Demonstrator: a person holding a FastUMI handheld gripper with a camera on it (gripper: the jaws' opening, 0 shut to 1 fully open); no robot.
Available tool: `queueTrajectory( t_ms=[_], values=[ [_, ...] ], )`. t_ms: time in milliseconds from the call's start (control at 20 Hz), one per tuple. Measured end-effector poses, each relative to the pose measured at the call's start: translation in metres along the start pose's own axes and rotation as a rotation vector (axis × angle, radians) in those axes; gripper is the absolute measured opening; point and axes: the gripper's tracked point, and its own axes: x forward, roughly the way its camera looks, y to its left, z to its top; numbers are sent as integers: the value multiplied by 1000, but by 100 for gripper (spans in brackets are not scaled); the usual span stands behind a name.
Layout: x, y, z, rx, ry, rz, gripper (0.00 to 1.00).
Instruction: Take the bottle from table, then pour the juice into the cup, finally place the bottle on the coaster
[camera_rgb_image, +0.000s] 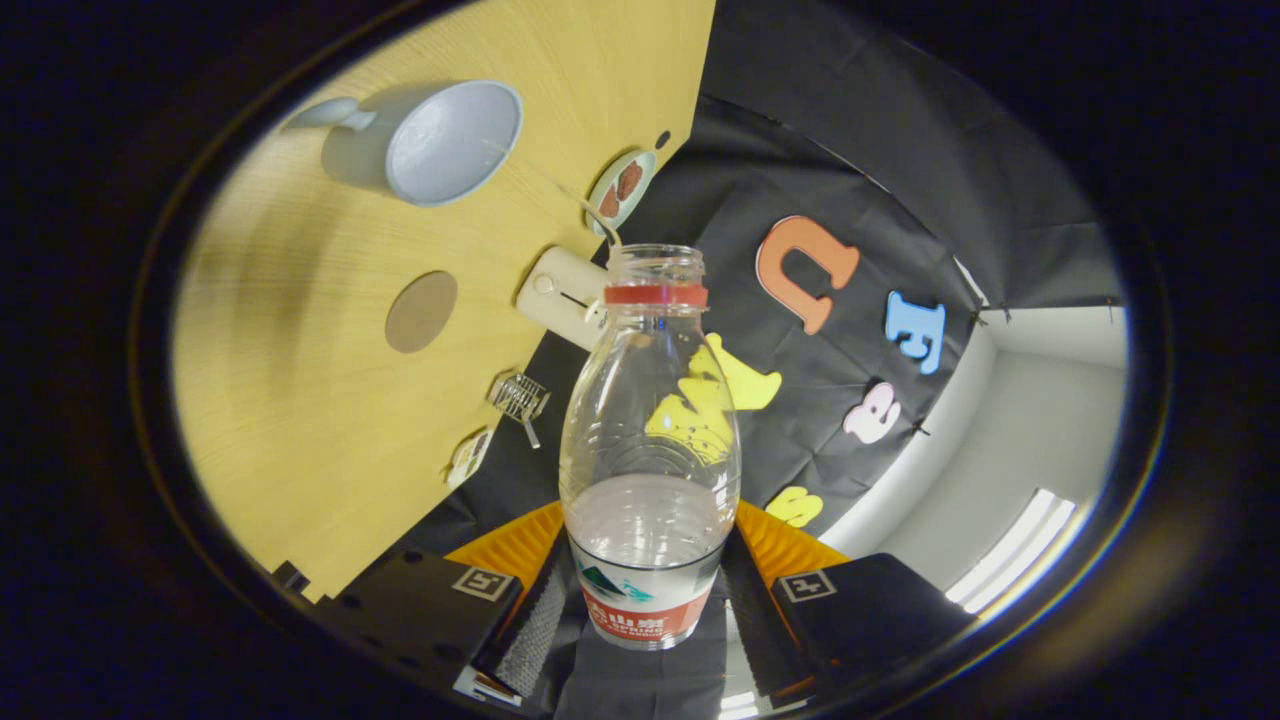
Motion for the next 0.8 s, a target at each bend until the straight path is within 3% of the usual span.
queueTrajectory(
  t_ms=[800],
  values=[
    [-4,-12,2,-89,-1,-26,81]
  ],
)
